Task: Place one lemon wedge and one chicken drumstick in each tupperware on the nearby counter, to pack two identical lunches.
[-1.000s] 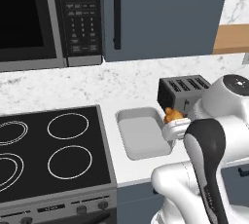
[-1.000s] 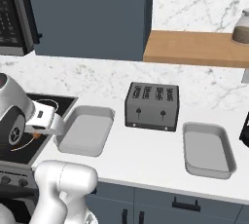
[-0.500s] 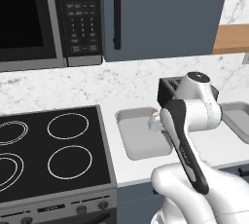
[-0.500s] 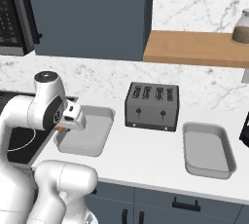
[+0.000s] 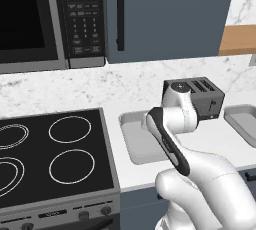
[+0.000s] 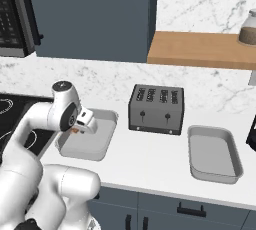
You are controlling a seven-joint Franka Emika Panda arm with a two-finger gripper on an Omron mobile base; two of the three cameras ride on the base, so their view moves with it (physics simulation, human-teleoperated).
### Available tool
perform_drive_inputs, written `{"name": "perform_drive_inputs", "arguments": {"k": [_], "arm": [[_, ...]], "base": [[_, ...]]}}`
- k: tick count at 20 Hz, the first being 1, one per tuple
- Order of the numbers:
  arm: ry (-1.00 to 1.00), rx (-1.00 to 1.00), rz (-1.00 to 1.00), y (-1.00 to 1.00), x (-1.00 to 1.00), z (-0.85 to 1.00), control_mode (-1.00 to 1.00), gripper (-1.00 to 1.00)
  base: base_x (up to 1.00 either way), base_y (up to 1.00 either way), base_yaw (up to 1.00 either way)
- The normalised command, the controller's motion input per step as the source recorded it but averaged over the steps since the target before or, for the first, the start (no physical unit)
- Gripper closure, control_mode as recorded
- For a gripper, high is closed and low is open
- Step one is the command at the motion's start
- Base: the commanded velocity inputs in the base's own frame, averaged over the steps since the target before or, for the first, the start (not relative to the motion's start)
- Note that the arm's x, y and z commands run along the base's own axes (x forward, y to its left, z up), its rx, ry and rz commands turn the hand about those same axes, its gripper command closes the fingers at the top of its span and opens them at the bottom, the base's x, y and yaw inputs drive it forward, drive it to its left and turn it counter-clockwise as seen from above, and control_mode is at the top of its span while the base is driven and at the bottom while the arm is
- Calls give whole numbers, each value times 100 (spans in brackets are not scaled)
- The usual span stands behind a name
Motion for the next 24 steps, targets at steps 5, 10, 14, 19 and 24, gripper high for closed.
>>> {"name": "perform_drive_inputs", "arguments": {"k": [5,10,14,19,24], "arm": [[10,-1,0,-1,69,-36,-100,100],[8,0,0,-21,46,-37,-100,100],[5,0,0,-22,51,-28,-100,100],[6,0,0,3,39,-36,-100,100],[11,0,0,0,45,-24,-100,100]], "base": [[0,0,0],[0,0,0],[0,0,0],[0,0,0],[0,0,0]]}}
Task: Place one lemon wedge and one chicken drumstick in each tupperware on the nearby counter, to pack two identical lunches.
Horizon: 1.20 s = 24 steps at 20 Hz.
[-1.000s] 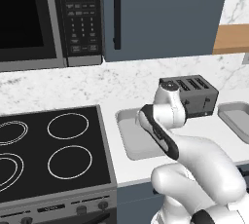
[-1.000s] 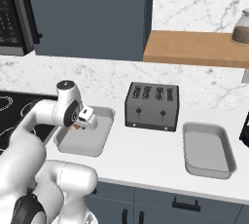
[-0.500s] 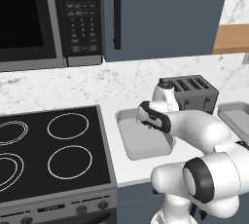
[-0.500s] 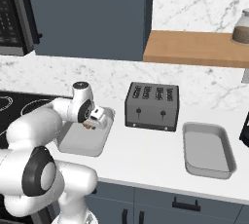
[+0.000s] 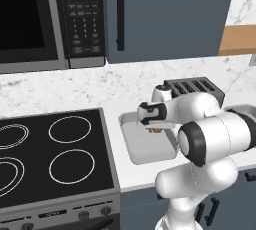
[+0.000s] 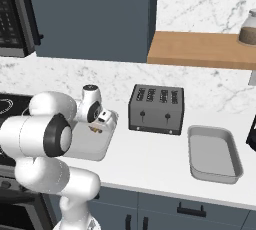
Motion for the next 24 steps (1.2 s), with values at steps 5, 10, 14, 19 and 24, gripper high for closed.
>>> {"name": "perform_drive_inputs", "arguments": {"k": [5,10,14,19,24], "arm": [[14,0,0,0,15,-21,-100,-100],[8,0,0,0,16,-6,-100,-100],[0,0,0,0,0,0,-100,-100],[0,0,0,0,-20,4,-100,-100],[-1,-1,0,2,-50,30,-100,-100]], "base": [[0,0,0],[0,0,0],[0,0,0],[0,0,0],[0,0,0]]}}
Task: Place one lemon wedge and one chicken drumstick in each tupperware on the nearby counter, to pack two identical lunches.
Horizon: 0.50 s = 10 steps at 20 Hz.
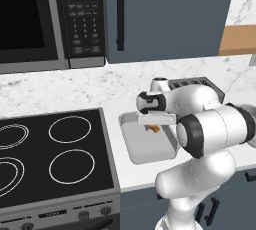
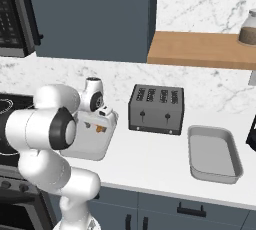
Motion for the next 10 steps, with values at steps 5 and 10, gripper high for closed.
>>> {"name": "perform_drive_inputs", "arguments": {"k": [5,10], "arm": [[-2,0,0,0,-62,55,-100,-100],[-2,-3,0,0,-54,53,-100,-100]], "base": [[0,0,0],[0,0,0]]}}
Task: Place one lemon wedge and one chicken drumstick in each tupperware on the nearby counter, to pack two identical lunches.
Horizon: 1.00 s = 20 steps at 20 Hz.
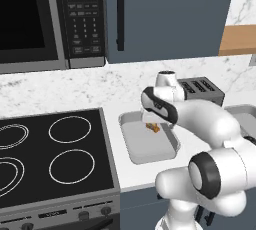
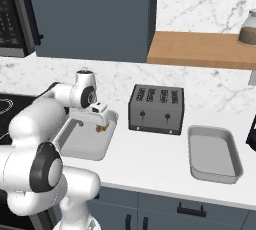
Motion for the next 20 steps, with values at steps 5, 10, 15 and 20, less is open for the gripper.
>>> {"name": "perform_drive_inputs", "arguments": {"k": [5,10,15,20], "arm": [[-7,-1,1,0,-68,35,-100,-100],[-29,0,4,-9,-84,27,-100,-100],[-27,0,3,-15,-57,39,-100,-100],[-23,0,2,-6,-54,8,-100,-100]], "base": [[0,0,0],[0,0,0],[0,0,0],[0,0,0]]}}
